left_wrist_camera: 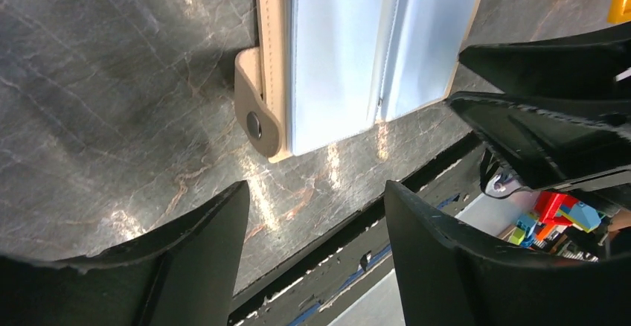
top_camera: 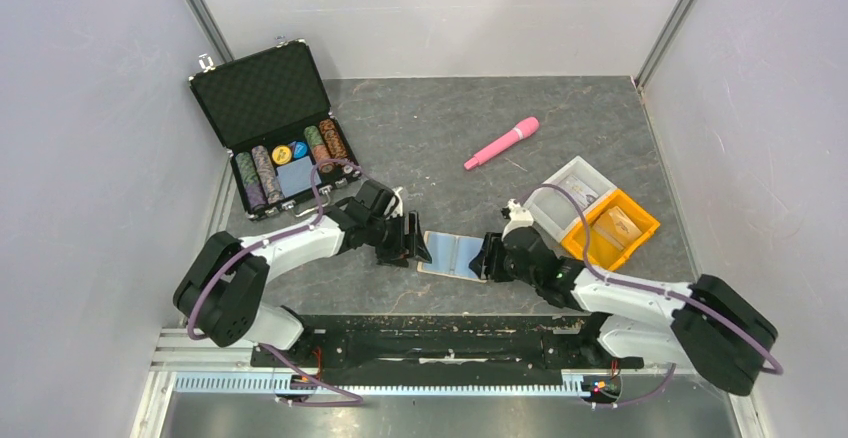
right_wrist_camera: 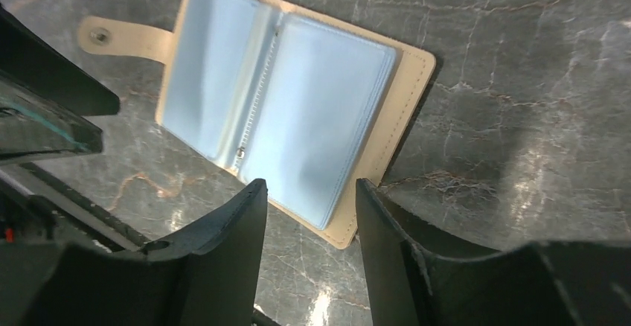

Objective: Take the credit cards out of the card holder
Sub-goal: Remove the credit card from the card holder.

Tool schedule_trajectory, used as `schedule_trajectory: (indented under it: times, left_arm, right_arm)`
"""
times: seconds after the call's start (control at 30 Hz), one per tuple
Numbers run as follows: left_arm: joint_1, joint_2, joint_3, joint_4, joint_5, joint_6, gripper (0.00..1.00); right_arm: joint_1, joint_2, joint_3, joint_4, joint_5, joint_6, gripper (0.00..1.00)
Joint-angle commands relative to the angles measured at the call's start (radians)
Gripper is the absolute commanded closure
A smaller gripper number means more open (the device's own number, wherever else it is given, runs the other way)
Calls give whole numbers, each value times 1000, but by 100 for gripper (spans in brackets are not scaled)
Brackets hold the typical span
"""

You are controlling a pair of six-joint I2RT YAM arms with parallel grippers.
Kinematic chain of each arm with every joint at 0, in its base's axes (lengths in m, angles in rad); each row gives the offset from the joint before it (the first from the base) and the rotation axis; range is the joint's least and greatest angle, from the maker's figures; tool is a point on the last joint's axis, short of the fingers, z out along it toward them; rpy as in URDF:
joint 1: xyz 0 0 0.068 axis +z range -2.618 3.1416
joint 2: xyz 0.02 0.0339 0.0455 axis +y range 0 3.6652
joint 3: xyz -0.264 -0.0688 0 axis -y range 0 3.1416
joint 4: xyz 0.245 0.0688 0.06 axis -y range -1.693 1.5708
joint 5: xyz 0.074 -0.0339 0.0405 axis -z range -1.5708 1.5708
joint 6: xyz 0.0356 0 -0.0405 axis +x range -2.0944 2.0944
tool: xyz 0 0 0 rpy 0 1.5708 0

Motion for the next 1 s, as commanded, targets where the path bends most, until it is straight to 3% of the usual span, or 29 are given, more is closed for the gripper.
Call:
schedule_trajectory:
  times: [0.0, 0.27, 0.43, 0.73, 0.83, 0.97]
  left_arm:
    - [1, 13, -10, 110, 19, -51, 27]
    - [1, -7, -42, 138, 15, -61, 28]
    - [1, -5, -52, 148, 17, -62, 28]
    - [2, 7, -56, 158, 16, -64, 32]
    - [1, 30, -34, 158, 20, -68, 41]
    - [2, 57, 12, 130, -18, -61, 43]
  right_arm:
    - [51, 86, 70, 66, 124, 17, 47]
    - [90, 195, 122, 22, 190, -9, 45]
    - [92, 249, 146, 14, 204, -33, 57]
    - [83, 194, 140, 47, 217, -73, 100]
    - [78, 163, 135, 73, 192, -85, 100]
    - [54, 141, 129, 73, 163, -88, 100]
